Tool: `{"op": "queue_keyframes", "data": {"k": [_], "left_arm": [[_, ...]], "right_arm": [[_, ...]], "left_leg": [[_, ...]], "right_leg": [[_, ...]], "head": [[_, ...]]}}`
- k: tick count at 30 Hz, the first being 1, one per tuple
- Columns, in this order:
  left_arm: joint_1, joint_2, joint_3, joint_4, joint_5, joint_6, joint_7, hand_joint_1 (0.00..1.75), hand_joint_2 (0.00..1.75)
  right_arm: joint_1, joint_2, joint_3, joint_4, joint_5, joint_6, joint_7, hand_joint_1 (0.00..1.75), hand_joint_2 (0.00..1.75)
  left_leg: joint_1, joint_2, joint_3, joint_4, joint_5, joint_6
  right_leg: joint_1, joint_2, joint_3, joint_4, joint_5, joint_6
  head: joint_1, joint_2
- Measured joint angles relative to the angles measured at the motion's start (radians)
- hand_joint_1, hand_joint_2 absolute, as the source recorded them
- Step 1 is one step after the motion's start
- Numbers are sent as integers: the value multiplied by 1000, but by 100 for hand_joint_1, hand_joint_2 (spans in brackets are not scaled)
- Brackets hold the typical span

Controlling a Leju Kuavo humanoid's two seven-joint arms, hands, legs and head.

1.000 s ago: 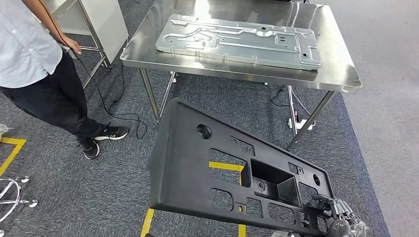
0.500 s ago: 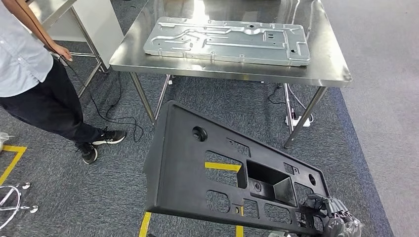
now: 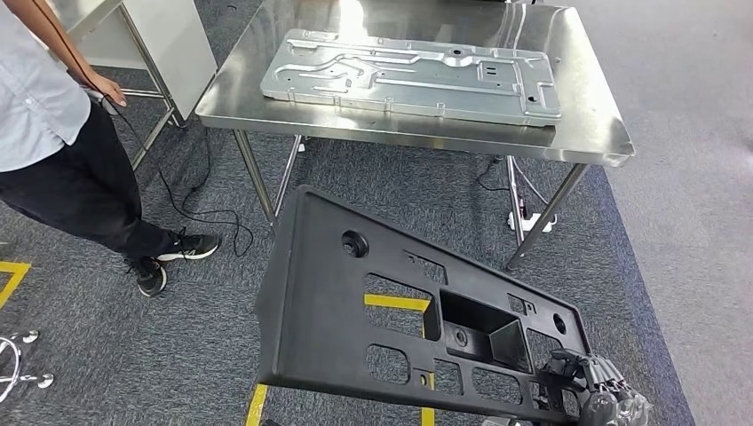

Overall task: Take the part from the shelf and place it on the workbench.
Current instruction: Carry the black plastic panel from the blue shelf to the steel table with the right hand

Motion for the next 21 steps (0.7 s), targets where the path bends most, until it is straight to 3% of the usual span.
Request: {"op": "queue_keyframes", "data": {"k": [1,2,3,5,6,9,11,12,14,15,16,17,19,21], "left_arm": [[1,0,0,0,0,0,0,0,175],[1,0,0,0,0,0,1,0,175],[1,0,0,0,0,0,1,0,175],[1,-1,0,0,0,0,1,0,175],[0,-1,0,0,0,0,1,0,175],[-2,-1,0,0,-1,0,1,0,175],[-4,-1,0,0,-2,0,1,0,175],[-4,-1,0,0,-3,0,1,0,175],[-2,-1,0,0,-4,-1,1,0,175],[0,-1,0,0,-5,-1,2,0,175],[3,-1,0,0,-5,-1,2,0,175],[4,-1,0,0,-6,-1,2,0,175],[6,-1,0,0,-6,-1,2,0,175],[4,0,0,0,-7,0,3,0,175]], "right_arm": [[1,0,0,0,0,0,0,173,175],[1,0,0,0,0,0,0,173,175],[1,0,0,0,0,0,0,173,175],[0,0,0,1,0,0,0,173,175],[0,0,0,1,0,0,0,173,175],[1,-1,0,1,0,0,0,173,175],[1,-1,0,1,0,0,0,173,175],[0,-1,1,1,0,0,-1,173,175],[0,-1,1,1,0,0,-1,173,175],[0,-1,1,1,0,0,-1,173,175],[0,-1,1,1,0,0,-1,173,175],[0,-1,1,1,0,0,-2,173,175],[0,-1,2,1,0,0,-2,173,175],[0,-1,2,1,0,0,-2,173,175]], "left_leg": [[0,0,5,0,-4,-2],[1,-1,12,0,-9,-4],[2,-1,21,0,-16,-8],[1,-1,34,1,-29,-19],[0,-1,37,1,-34,-26],[-1,2,45,-5,-44,-44],[2,1,35,34,-67,-52],[3,-1,12,85,-91,-54],[3,-1,-67,223,-139,-56],[3,-1,-103,273,-146,-55],[3,-1,-125,292,-134,-54],[2,-2,-129,272,-102,-51],[-2,-3,-95,154,-14,-37],[-10,-4,-58,58,24,-23]], "right_leg": [[-4,-1,-10,5,16,3],[-7,-2,-1,-28,50,5],[-9,-4,26,-92,94,6],[-8,-8,80,-209,143,3],[-5,-9,95,-240,147,-1],[0,-5,103,-254,135,-21],[-4,-4,115,-262,129,-37],[-5,-5,123,-265,126,-44],[0,-6,133,-265,116,-54],[3,-4,139,-265,110,-56],[5,-2,147,-265,104,-57],[7,0,156,-265,97,-57],[10,4,176,-265,81,-54],[13,6,187,-265,67,-44]], "head": [[0,0],[0,0],[0,0],[0,0],[0,0],[-2,0],[-3,0],[-4,0],[-5,0],[-5,0],[-5,0],[-5,0],[-4,0],[-4,0]]}}
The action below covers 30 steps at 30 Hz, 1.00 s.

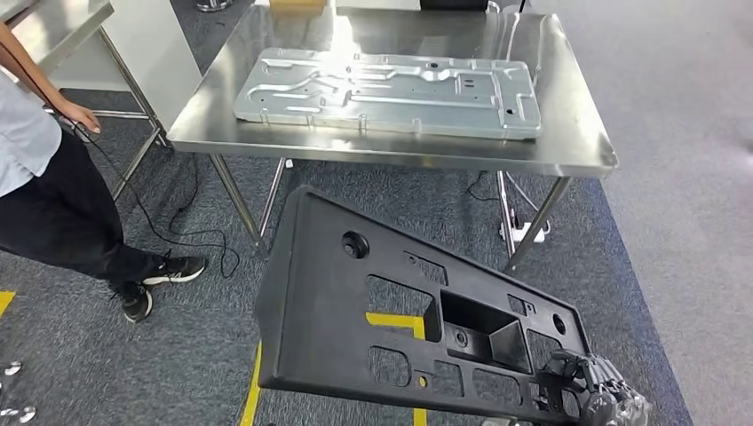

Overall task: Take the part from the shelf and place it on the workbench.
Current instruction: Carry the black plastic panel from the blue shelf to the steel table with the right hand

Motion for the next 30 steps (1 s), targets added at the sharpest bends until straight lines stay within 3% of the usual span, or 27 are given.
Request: {"op": "queue_keyframes", "data": {"k": [3,5,7,9,10,11,12,13,14,16,20,22,24,25,26,27,29,30], "left_arm": [[-1,1,0,0,-2,3,1,0,175],[-1,1,0,0,-4,5,2,0,175],[-3,0,0,0,-7,6,2,0,175],[-2,-1,0,0,-10,6,3,0,175],[-1,-1,0,0,-11,5,4,0,175],[0,-1,0,0,-11,4,5,0,175],[1,-1,0,0,-12,3,6,0,175],[2,-2,0,0,-12,2,6,0,175],[1,-2,0,0,-13,1,6,0,175],[-1,-3,0,0,-14,0,6,0,175],[-4,-4,0,0,-15,0,7,0,175],[-8,-4,0,0,-17,0,7,0,175],[-8,-4,0,0,-18,-1,7,0,175],[-5,-4,0,0,-18,-1,7,0,175],[-3,-4,0,0,-19,-1,7,0,175],[-1,-4,0,0,-20,-1,7,0,175],[1,-3,0,0,-22,-1,7,0,175],[0,-2,0,1,-23,-1,7,0,175]], "right_arm": [[0,0,1,0,0,0,0,173,175],[-1,0,1,-1,0,0,0,173,175],[-3,0,1,-1,0,0,0,173,175],[-2,0,0,-1,0,0,-1,173,175],[-1,-1,0,-1,0,0,-2,173,175],[-1,-1,0,-1,0,0,-4,173,175],[-1,-1,0,-1,0,0,-6,173,175],[-2,-1,0,-1,1,0,-8,173,175],[-2,-1,0,-1,1,0,-10,173,175],[-4,-2,0,-1,2,0,-11,173,175],[-6,-4,0,-4,3,0,-14,173,175],[-10,-4,1,-6,3,0,-18,173,175],[-14,-4,1,-7,3,0,-19,173,175],[-14,-4,1,-7,4,0,-19,173,175],[-15,-5,1,-7,4,0,-20,173,175],[-16,-6,1,-7,5,0,-20,173,175],[-21,-7,3,-7,8,0,-22,173,175],[-24,-7,4,-7,10,0,-23,173,175]], "left_leg": [[-3,-1,17,-34,-8,13],[1,-2,38,-51,-8,24],[3,-2,54,-59,-11,30],[4,-2,63,-59,-21,32],[4,-3,70,-59,-27,31],[5,-3,78,-59,-34,28],[6,-3,90,-59,-42,25],[8,-3,101,-59,-51,21],[8,-4,112,-59,-59,16],[8,-3,121,-60,-70,3],[9,-1,128,-19,-84,-20],[11,-2,82,71,-127,-21],[12,-2,3,191,-177,-21],[12,-2,-28,226,-185,-22],[12,-2,-43,227,-170,-22],[12,-2,-42,192,-132,-20],[8,-2,-12,70,-44,-13],[3,-3,-1,24,-33,-8]], "right_leg": [[-1,0,11,4,1,19],[-3,-3,4,34,-10,28],[-7,-5,-45,124,-53,39],[-11,-6,-123,233,-92,50],[-14,-6,-150,256,-87,53],[-17,-6,-160,245,-62,55],[-20,-8,-150,195,-15,55],[-22,-9,-129,132,31,55],[-20,-12,-112,75,55,53],[-13,-18,-95,24,57,40],[-13,-14,-73,12,60,4],[-13,-15,-61,8,55,-7],[-11,-14,-55,8,46,-14],[-9,-12,-51,8,41,-15],[-8,-10,-44,8,36,-15],[-7,-8,-35,8,29,-14],[-6,-6,-19,8,16,-8],[-6,-6,-14,9,10,-3]], "head": [[-1,0],[0,0],[2,0],[2,0],[1,0],[1,0],[1,0],[2,0],[2,0],[3,0],[2,0],[0,0],[-2,0],[-3,0],[-3,0],[-3,0],[-3,0],[-4,0]]}}
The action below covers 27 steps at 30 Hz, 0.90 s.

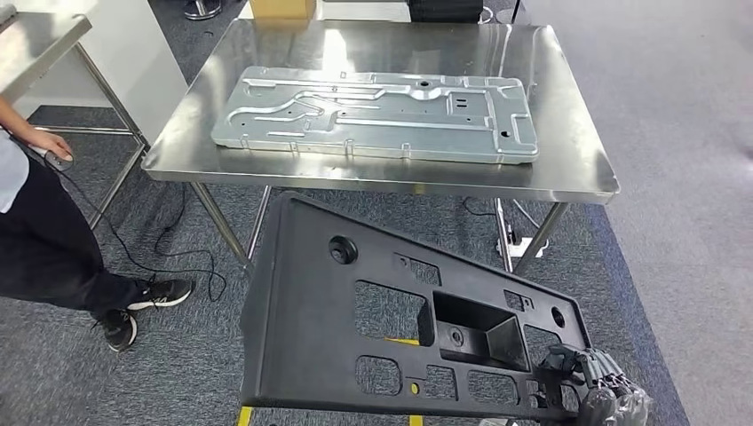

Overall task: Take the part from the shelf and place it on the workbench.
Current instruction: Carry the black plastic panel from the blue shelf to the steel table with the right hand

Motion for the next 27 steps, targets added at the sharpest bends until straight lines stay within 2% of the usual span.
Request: {"op": "queue_keyframes", "data": {"k": [1,3,5,6,7,9,10,11,12,14,15,16,18,20,21,22,25,26,27], "left_arm": [[-1,1,0,0,-2,0,0,0,175],[0,2,0,0,-6,-1,0,0,175],[4,3,0,0,-8,-1,0,0,175],[2,3,0,0,-8,-2,1,0,175],[-1,3,0,0,-8,-2,0,0,175],[-4,3,0,0,-8,-2,0,0,175],[-3,3,0,0,-9,-2,0,0,175],[-2,3,0,0,-9,-2,1,0,175],[0,3,0,0,-9,-2,1,0,175],[1,3,0,0,-9,-3,1,0,175],[0,2,0,0,-9,-3,0,0,175],[-1,2,0,0,-9,-3,1,0,175],[-3,1,0,0,-9,-3,1,0,175],[-4,1,0,0,-10,-3,1,0,175],[-5,1,0,0,-10,-3,1,0,175],[-7,1,0,0,-10,-3,1,0,175],[-7,1,0,0,-11,-2,1,0,175],[-5,1,0,0,-11,-2,1,0,175],[-3,2,0,0,-11,-2,1,0,175]], "right_arm": [[-3,0,1,-1,2,0,-1,173,175],[-6,-2,4,-4,4,0,-3,173,175],[-8,-4,7,-9,6,0,-4,173,175],[-11,-6,7,-11,6,0,-5,173,175],[-14,-7,8,-13,6,0,-5,173,175],[-18,-10,8,-14,6,0,-6,173,175],[-18,-11,9,-14,6,0,-6,173,175],[-19,-13,9,-14,6,0,-6,173,175],[-19,-14,9,-14,6,0,-6,173,175],[-22,-16,9,-14,6,0,-7,173,175],[-23,-16,9,-14,6,0,-7,173,175],[-24,-16,9,-15,6,0,-7,173,175],[-26,-17,9,-18,6,0,-7,173,175],[-27,-17,10,-21,6,0,-7,173,175],[-28,-17,11,-22,6,0,-7,173,175],[-30,-17,12,-23,7,0,-7,173,175],[-32,-17,14,-23,7,0,-7,173,175],[-32,-17,14,-23,8,0,-7,173,175],[-32,-17,14,-23,8,0,-7,173,175]], "left_leg": [[-4,-1,6,-26,1,5],[-6,-5,11,-40,-8,17],[-2,-5,31,-53,12,30],[0,-4,43,-57,13,36],[0,-4,51,-60,12,40],[0,-4,57,-60,5,44],[-1,-5,61,-60,0,43],[-1,-6,67,-60,-6,42],[-1,-6,75,-60,-13,40],[0,-7,95,-61,-28,35],[0,-8,101,-62,-35,31],[0,-8,103,-64,-40,26],[-1,-8,109,-62,-41,12],[-2,-7,116,-48,-43,0],[-1,-7,106,-23,-49,-4],[0,-7,83,21,-62,-8],[4,-7,-30,181,-129,-17],[5,-7,-55,198,-134,-18],[6,-7,-63,180,-115,-20]], "right_leg": [[0,0,1,0,-6,6],[2,0,7,11,-6,21],[2,-2,11,35,-14,30],[1,-2,1,60,-30,34],[-1,-3,-22,100,-53,38],[-4,-3,-94,205,-98,47],[-5,-3,-127,240,-104,50],[-7,-3,-147,247,-90,53],[-8,-3,-149,221,-58,55],[-7,-4,-120,111,28,49],[-2,-6,-108,64,47,42],[2,-7,-101,35,56,33],[10,-7,-98,18,51,17],[4,-5,-77,4,60,5],[1,-6,-63,-3,58,0],[-2,-7,-51,-9,56,-5],[-3,-7,-32,-13,40,-13],[-3,-6,-25,-13,33,-13],[-4,-4,-16,-13,26,-11]], "head": [[0,0],[-2,0],[-1,0],[0,0],[0,0],[0,0],[0,0],[0,0],[0,0],[0,0],[0,0],[0,0],[0,0],[0,0],[-2,0],[-4,0],[-8,0],[-8,0],[-8,0]]}}
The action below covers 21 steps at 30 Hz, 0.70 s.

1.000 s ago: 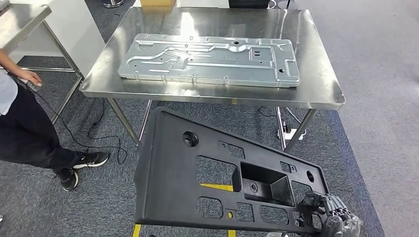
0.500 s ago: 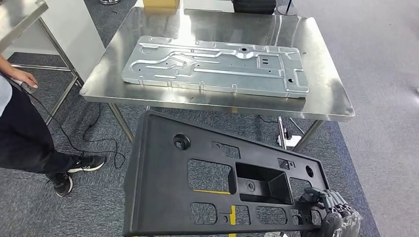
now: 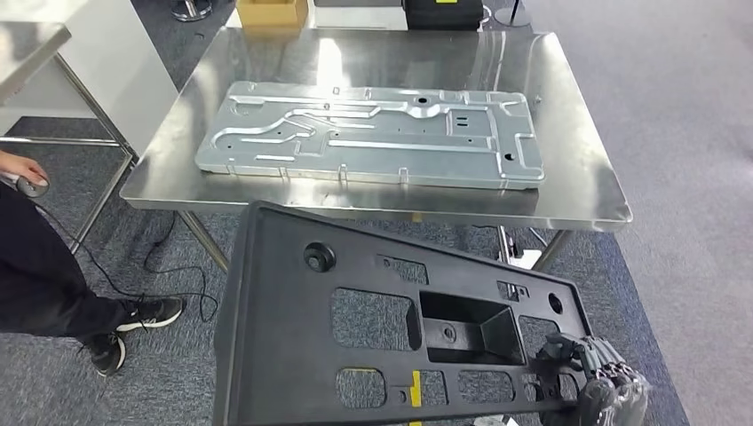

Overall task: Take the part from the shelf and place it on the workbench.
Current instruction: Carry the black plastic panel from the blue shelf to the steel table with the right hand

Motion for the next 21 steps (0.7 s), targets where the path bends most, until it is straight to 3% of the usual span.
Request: {"op": "queue_keyframes", "data": {"k": [2,3,5,6,9,11,13,14,15,18,19,21], "left_arm": [[3,0,0,0,0,0,0,0,175],[4,0,0,0,0,0,0,0,175],[3,1,0,0,0,0,1,0,175],[3,1,0,0,1,0,1,0,175],[1,0,0,0,2,4,3,0,175],[-3,0,0,0,2,6,4,0,175],[-3,0,0,0,2,6,5,0,175],[-2,0,0,0,2,6,6,0,175],[-1,0,0,0,2,6,6,0,175],[-2,-1,0,0,2,4,6,0,175],[-2,-2,0,0,2,4,6,0,175],[-3,-4,0,0,2,2,7,0,175]], "right_arm": [[0,0,0,0,0,0,0,173,175],[0,0,0,0,0,0,0,173,175],[-1,0,0,0,0,0,0,173,175],[-1,0,1,1,0,0,0,173,175],[-4,-1,1,0,0,0,2,173,175],[-6,-2,1,-1,0,0,4,173,175],[-6,-4,1,-2,0,0,5,173,175],[-6,-5,1,-2,0,0,5,173,175],[-6,-6,1,-2,0,0,6,173,175],[-7,-8,1,-1,0,0,7,173,175],[-7,-8,1,-2,1,0,8,173,175],[-9,-9,1,-3,1,0,9,173,175]], "left_leg": [[3,1,21,-113,95,0],[1,2,34,-166,124,1],[-3,3,48,-210,146,13],[-5,3,50,-207,138,19],[-1,2,63,-216,153,38],[1,3,69,-222,150,48],[-1,2,74,-222,141,53],[-2,1,79,-222,136,54],[-3,0,87,-222,130,54],[-7,-5,117,-223,108,49],[-8,-6,122,-224,103,45],[-8,-5,125,-229,98,35]], "right_leg": [[-1,2,21,1,-18,7],[-1,3,30,2,-27,13],[2,4,39,7,-42,27],[3,4,44,7,-48,33],[1,2,44,29,-73,48],[-1,0,-7,126,-118,56],[-2,0,-92,254,-154,60],[-1,0,-122,286,-147,61],[-1,0,-136,282,-119,59],[6,0,-96,119,11,39],[10,-1,-79,72,30,31],[17,-1,-68,42,27,21]], "head": [[0,0],[0,0],[0,0],[0,0],[1,0],[1,0],[1,0],[1,0],[1,0],[1,0],[1,0],[0,0]]}}
